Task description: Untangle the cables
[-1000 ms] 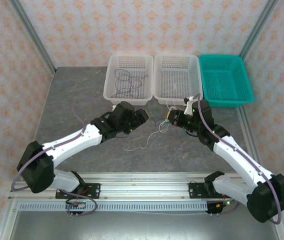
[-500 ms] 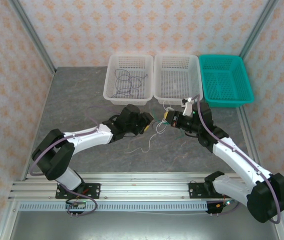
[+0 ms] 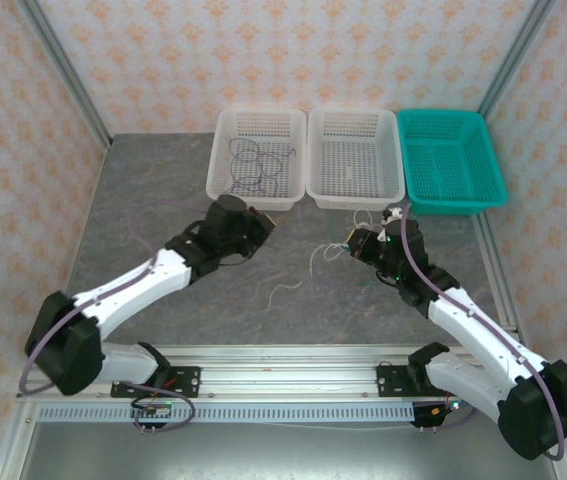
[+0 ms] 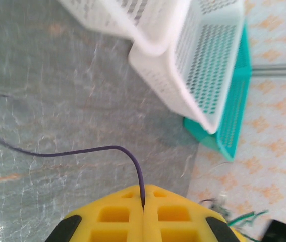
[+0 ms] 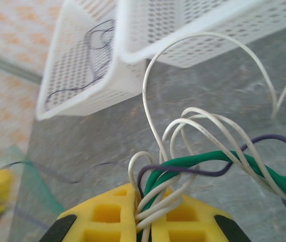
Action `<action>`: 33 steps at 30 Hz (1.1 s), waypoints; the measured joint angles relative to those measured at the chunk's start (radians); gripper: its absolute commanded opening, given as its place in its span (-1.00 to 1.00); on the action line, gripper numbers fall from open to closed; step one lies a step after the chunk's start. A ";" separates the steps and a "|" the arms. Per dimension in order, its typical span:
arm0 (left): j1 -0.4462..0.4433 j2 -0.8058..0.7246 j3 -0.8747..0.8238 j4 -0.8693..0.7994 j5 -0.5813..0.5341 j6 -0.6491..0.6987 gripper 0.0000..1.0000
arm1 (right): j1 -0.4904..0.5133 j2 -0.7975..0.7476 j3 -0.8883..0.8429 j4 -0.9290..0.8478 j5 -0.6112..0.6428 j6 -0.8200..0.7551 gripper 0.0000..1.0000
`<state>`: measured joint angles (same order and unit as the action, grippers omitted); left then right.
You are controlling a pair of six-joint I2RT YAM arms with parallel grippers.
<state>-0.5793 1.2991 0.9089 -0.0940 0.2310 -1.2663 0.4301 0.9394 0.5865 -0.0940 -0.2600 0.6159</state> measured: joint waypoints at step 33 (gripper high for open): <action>0.351 -0.410 0.190 -0.517 -0.239 0.360 -1.00 | -0.240 0.163 -0.104 -0.159 0.132 0.083 0.05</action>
<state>-0.2283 0.8886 1.0992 -0.6106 -0.0082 -0.9062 0.1902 1.1023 0.4824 -0.2535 -0.1280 0.6987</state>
